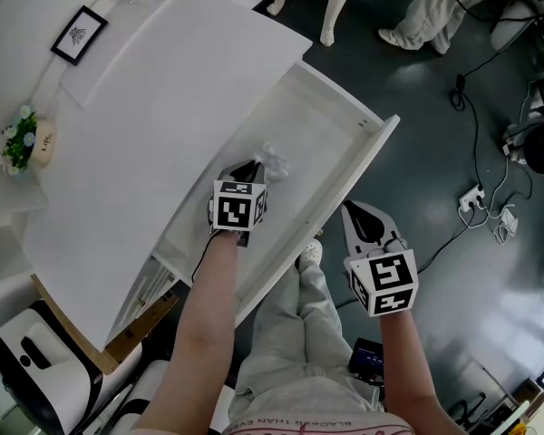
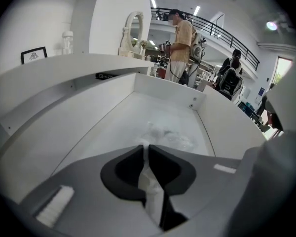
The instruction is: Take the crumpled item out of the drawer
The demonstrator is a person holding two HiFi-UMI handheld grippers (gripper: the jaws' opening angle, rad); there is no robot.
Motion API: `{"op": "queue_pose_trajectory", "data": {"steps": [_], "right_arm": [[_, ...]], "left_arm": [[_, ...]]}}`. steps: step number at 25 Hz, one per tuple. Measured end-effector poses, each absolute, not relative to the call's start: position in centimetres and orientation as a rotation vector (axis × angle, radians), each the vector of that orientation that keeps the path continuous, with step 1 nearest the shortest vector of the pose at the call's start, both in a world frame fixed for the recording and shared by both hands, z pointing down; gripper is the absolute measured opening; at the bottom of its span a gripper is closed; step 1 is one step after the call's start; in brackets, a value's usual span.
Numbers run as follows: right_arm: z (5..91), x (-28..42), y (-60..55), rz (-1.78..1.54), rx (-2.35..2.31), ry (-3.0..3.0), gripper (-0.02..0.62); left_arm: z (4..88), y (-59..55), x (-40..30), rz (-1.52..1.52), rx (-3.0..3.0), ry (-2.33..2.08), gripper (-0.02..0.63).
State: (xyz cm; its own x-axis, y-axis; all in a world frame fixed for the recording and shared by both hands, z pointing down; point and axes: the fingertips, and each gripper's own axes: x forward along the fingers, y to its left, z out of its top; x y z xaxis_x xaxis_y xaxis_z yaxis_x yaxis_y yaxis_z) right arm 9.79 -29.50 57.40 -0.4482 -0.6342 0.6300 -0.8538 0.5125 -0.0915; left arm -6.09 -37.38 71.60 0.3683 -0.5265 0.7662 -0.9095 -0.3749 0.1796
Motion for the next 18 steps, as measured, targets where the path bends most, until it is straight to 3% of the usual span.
{"op": "queue_pose_trajectory", "data": {"steps": [4, 18], "right_arm": [[56.8, 9.6, -29.8, 0.536, 1.209, -2.235, 0.008], [51.2, 8.1, -31.0, 0.440, 1.202, -2.308, 0.008]], "left_arm": [[71.0, -37.1, -5.9, 0.835, 2.037, -1.224, 0.020], [65.1, -35.2, -6.6, 0.796, 2.091, -1.248, 0.017]]}}
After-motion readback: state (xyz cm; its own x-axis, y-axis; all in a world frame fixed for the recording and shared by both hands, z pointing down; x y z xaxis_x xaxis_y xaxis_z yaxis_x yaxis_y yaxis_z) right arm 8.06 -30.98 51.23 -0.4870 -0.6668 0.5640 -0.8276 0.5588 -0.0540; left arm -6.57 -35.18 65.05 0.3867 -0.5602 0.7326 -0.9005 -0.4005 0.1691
